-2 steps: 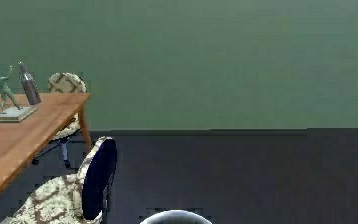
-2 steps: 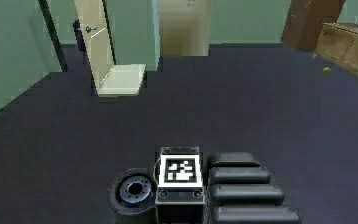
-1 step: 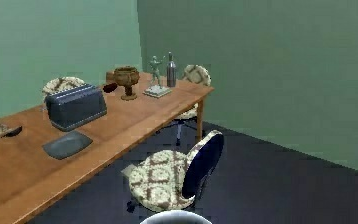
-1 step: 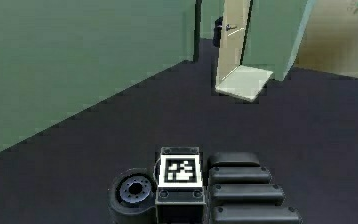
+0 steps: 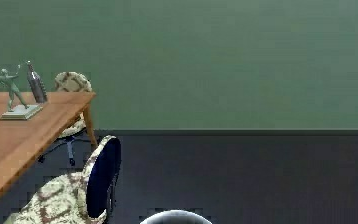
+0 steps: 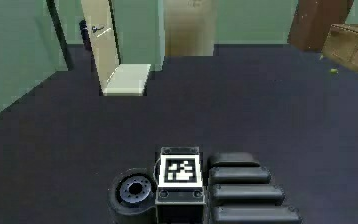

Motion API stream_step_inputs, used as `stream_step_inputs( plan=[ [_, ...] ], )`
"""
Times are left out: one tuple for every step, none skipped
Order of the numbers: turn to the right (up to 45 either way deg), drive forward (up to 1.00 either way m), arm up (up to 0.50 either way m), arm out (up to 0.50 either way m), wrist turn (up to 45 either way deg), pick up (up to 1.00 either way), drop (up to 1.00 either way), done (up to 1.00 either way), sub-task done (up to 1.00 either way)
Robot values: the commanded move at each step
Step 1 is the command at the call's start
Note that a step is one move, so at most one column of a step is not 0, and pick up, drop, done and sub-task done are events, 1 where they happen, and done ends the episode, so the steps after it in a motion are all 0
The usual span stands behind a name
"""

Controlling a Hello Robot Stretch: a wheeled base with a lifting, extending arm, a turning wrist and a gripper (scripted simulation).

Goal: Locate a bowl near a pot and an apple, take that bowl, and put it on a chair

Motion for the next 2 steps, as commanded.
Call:
stream_step_inputs(
  plan=[
    [-45.0,0.0,0.0,0.0,0.0,0.0,0.0,0.0,0.0],
    [-9.0,0.0,0.0,0.0,0.0,0.0,0.0,0.0,0.0]
  ],
)
